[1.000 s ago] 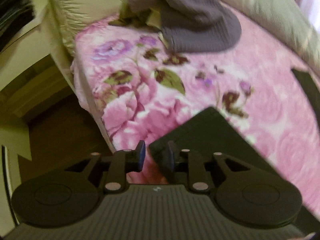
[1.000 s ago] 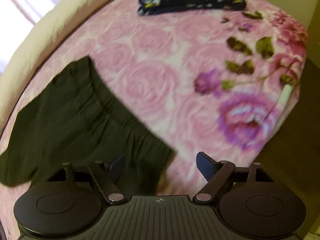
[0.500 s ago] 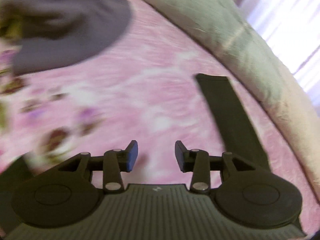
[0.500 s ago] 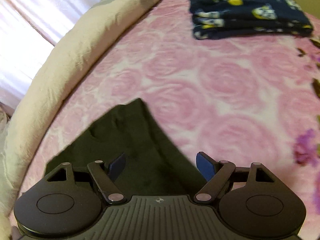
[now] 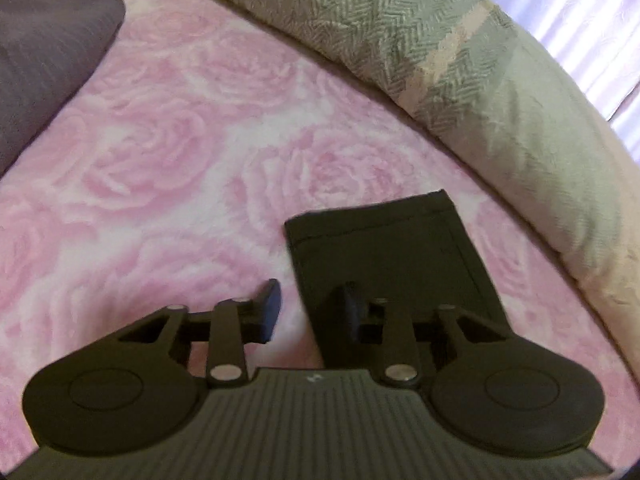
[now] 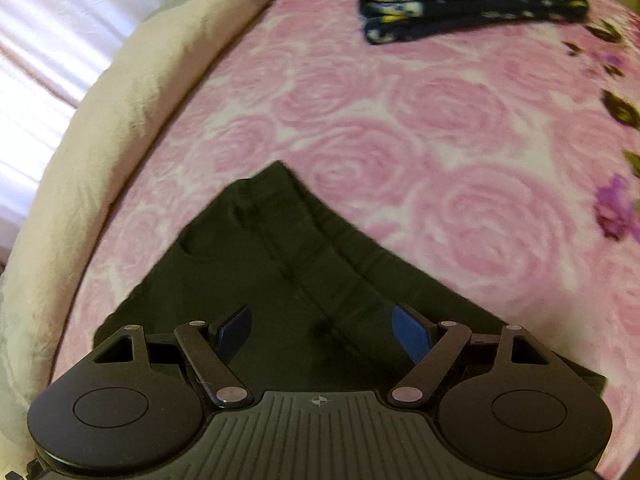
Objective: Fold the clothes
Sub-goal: 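Grasp the trouser leg with the left tool while the right tool pins the waistband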
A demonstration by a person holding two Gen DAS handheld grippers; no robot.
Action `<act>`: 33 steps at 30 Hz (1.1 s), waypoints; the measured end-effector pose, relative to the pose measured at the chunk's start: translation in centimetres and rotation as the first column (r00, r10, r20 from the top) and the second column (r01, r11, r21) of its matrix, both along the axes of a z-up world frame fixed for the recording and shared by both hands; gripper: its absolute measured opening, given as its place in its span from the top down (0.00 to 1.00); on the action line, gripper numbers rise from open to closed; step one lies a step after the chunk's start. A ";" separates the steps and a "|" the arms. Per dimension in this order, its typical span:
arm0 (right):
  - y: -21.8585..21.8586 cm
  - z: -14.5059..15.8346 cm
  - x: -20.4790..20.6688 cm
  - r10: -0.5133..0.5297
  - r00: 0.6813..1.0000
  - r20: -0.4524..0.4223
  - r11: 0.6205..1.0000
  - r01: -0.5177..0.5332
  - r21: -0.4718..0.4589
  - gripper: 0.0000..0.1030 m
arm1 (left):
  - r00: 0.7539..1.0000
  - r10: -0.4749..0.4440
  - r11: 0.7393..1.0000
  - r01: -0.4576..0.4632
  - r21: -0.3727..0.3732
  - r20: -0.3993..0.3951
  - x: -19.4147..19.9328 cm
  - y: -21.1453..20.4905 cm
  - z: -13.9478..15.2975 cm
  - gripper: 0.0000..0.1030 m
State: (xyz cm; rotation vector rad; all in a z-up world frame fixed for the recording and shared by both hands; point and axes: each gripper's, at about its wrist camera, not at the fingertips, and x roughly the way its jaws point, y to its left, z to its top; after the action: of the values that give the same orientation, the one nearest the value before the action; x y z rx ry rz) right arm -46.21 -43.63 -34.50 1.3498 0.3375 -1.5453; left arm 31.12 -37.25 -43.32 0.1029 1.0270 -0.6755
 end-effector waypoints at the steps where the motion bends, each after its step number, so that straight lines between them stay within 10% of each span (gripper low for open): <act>1: 0.2 -0.1 -0.2 -0.012 1.000 -0.005 1.000 0.012 0.005 0.22 | 0.999 -0.022 1.000 0.022 0.010 0.036 -0.3 -0.3 0.0 0.91; 11: -0.2 -0.5 -0.3 0.019 1.000 -0.001 1.000 -0.019 0.009 0.22 | 0.957 0.003 0.997 0.019 -0.070 0.290 -2.5 11.6 7.0 0.92; 17: -4.6 -1.6 0.8 0.162 0.987 -0.006 0.986 -0.162 -0.029 0.22 | 0.973 0.054 0.976 -0.098 0.194 0.223 -2.8 16.0 1.1 0.87; 23: -9.1 -1.2 0.1 0.315 0.949 0.031 0.945 -0.311 -0.102 0.22 | 0.957 0.107 0.981 -0.145 0.125 0.270 -6.3 17.3 3.7 0.77; 33: -15.2 -4.6 -2.9 0.452 0.861 0.231 0.892 -0.431 -0.139 0.47 | 0.993 0.116 0.990 -0.115 -0.083 0.011 -12.8 17.6 7.9 0.78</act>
State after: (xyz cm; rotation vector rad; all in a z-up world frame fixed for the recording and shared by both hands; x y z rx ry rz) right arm -49.15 -58.86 -39.05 1.2805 0.3841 -0.9775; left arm 18.32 -19.60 -35.43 -0.0230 0.9813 -0.6095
